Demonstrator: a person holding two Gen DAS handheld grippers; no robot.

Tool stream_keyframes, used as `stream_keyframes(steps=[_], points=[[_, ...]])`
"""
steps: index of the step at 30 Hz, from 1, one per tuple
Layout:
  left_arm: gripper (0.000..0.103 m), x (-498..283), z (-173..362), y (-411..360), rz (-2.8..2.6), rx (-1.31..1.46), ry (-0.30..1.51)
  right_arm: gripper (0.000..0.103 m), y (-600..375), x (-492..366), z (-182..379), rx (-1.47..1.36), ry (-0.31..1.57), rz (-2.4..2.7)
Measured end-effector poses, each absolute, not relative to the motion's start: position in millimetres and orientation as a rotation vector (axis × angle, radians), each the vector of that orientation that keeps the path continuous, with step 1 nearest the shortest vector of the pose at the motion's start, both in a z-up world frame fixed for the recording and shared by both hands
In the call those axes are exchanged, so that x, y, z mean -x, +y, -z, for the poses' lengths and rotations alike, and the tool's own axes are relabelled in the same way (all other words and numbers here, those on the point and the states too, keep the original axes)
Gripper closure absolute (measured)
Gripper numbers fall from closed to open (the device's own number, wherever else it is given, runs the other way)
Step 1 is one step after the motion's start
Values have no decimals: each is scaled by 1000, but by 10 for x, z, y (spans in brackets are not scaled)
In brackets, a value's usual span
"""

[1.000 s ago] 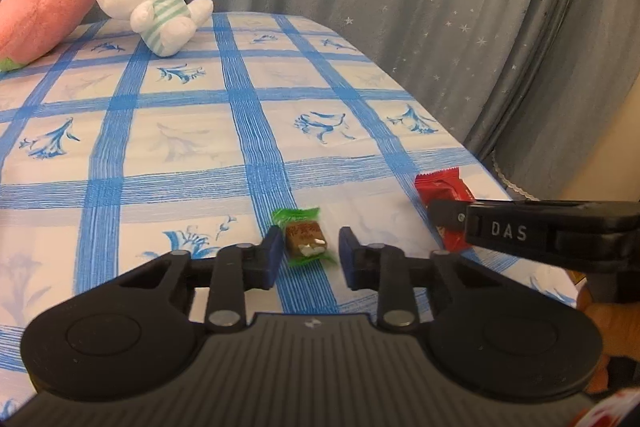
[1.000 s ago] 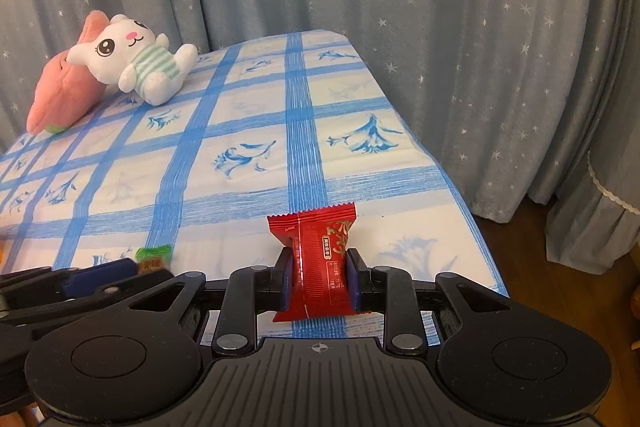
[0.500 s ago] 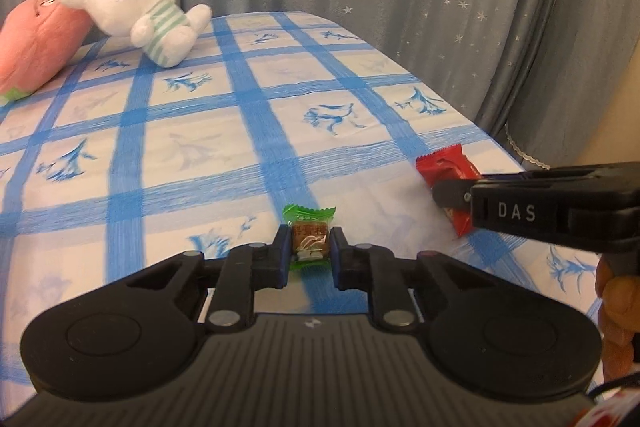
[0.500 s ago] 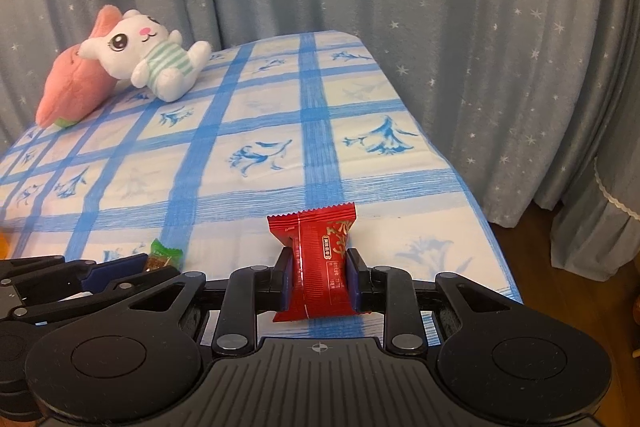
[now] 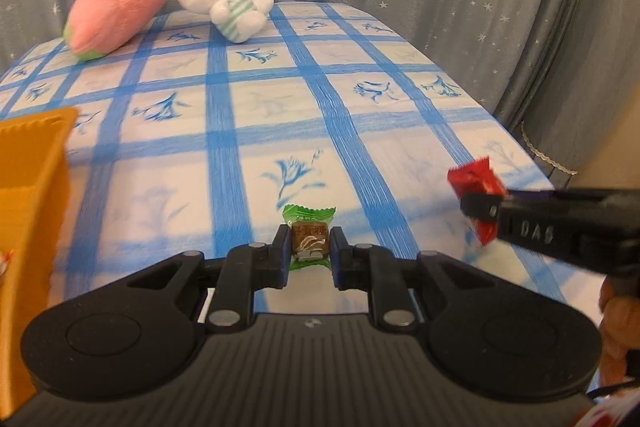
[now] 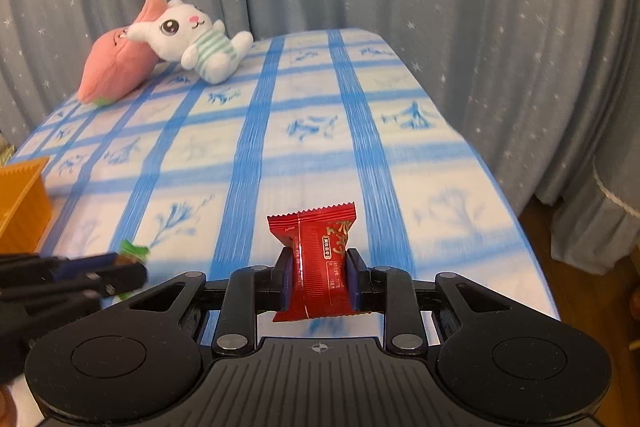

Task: Organize snacks
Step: 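Carry the red packet and green-wrapped candy over the orange tray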

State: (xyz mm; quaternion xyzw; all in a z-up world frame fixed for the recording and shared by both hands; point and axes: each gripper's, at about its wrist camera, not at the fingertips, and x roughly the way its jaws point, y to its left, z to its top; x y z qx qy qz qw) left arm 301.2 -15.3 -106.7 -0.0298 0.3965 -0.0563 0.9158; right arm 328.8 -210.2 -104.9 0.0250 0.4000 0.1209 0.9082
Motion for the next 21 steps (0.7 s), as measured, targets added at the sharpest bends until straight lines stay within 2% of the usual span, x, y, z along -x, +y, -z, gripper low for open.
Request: stream_keyframes(steps=[21], points=[[86, -1326, 376, 168, 99, 143, 786, 76, -1903, -1585, 443, -58, 825, -257]])
